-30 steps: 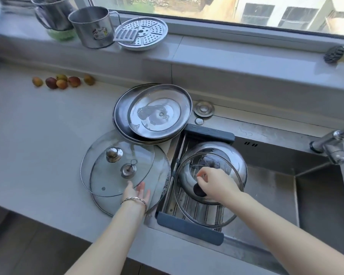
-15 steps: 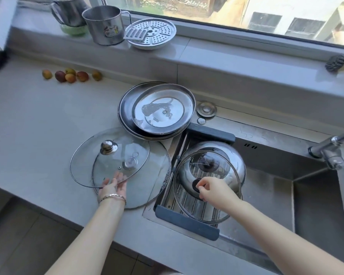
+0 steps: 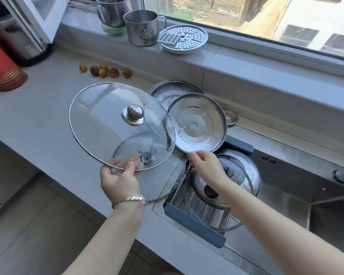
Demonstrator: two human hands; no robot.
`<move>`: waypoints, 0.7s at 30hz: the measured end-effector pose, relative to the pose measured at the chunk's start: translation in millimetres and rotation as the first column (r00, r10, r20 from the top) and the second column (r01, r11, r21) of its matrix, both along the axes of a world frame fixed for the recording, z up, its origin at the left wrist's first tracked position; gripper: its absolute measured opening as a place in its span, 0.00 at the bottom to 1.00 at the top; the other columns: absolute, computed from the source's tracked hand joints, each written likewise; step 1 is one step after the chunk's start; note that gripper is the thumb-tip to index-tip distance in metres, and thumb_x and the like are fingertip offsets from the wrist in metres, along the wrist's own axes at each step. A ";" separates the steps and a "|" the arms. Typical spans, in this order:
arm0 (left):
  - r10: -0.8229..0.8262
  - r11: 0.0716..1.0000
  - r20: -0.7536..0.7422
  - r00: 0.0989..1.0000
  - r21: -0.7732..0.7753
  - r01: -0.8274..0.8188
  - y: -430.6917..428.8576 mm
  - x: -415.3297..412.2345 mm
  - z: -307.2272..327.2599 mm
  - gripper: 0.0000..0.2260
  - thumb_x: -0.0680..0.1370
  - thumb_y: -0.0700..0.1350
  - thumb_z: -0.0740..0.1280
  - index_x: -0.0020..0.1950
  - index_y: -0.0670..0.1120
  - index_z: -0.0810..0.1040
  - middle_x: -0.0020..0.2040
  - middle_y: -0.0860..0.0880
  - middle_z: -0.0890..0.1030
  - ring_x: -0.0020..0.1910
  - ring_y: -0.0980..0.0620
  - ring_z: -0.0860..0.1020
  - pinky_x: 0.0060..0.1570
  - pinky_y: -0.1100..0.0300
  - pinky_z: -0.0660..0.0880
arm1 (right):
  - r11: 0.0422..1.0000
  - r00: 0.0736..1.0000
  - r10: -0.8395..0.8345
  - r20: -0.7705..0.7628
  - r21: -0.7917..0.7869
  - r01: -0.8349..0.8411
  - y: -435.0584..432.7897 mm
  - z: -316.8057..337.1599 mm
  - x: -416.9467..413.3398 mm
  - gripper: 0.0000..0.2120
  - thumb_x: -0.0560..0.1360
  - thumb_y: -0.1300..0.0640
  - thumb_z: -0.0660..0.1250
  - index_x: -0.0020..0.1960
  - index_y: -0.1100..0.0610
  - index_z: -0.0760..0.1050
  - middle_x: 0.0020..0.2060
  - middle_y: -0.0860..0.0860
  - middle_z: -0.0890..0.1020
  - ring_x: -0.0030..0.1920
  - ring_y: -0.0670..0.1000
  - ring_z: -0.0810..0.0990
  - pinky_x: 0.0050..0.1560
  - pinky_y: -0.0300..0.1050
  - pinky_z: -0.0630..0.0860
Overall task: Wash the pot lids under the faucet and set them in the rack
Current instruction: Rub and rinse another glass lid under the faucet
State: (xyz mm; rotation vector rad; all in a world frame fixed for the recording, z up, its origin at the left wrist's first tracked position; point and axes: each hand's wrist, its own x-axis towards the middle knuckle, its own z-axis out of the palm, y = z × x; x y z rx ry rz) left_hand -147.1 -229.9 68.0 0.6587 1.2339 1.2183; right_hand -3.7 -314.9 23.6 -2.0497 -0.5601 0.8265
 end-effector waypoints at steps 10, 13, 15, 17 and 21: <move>-0.601 0.794 0.106 0.792 -0.026 0.607 -64.8 41.6 25.5 0.14 0.75 0.24 0.59 0.42 0.43 0.70 0.35 0.42 0.82 0.31 0.50 0.82 0.36 0.58 0.80 | 0.600 0.423 -0.150 -0.894 0.258 0.757 -70.9 34.3 66.1 0.28 0.76 0.36 0.51 0.68 0.53 0.61 0.52 0.61 0.79 0.45 0.57 0.84 0.41 0.47 0.83; -0.775 0.624 0.071 0.628 -0.070 0.779 -80.5 49.2 17.3 0.13 0.74 0.24 0.60 0.43 0.42 0.70 0.33 0.44 0.84 0.31 0.49 0.82 0.35 0.58 0.80 | 0.482 0.413 -0.348 -0.842 0.217 0.849 -113.9 30.8 81.8 0.25 0.78 0.38 0.51 0.66 0.52 0.66 0.44 0.53 0.78 0.37 0.47 0.82 0.35 0.39 0.79; -0.863 0.490 0.075 0.500 -0.118 0.864 -88.8 57.2 12.4 0.13 0.73 0.24 0.61 0.43 0.42 0.70 0.35 0.42 0.84 0.34 0.46 0.82 0.36 0.56 0.80 | 0.453 0.409 -0.452 -0.792 0.191 0.871 -143.0 24.8 83.0 0.20 0.79 0.40 0.50 0.58 0.52 0.71 0.35 0.50 0.77 0.26 0.43 0.78 0.26 0.34 0.75; -0.928 0.340 0.097 0.360 -0.178 0.923 -96.8 68.9 9.0 0.11 0.74 0.28 0.62 0.43 0.43 0.71 0.37 0.41 0.85 0.35 0.45 0.83 0.41 0.52 0.80 | 0.409 0.369 -0.516 -0.773 0.155 0.899 -172.9 19.3 81.9 0.17 0.79 0.41 0.50 0.46 0.52 0.71 0.25 0.49 0.79 0.20 0.41 0.76 0.21 0.32 0.73; -0.925 0.237 0.230 0.304 -0.277 0.931 -104.4 97.9 0.7 0.11 0.76 0.52 0.61 0.51 0.45 0.73 0.49 0.40 0.84 0.44 0.42 0.83 0.49 0.46 0.77 | 0.375 0.334 -0.603 -0.725 0.113 0.920 -233.8 11.3 81.6 0.17 0.79 0.41 0.52 0.41 0.52 0.69 0.19 0.47 0.76 0.20 0.43 0.76 0.20 0.32 0.73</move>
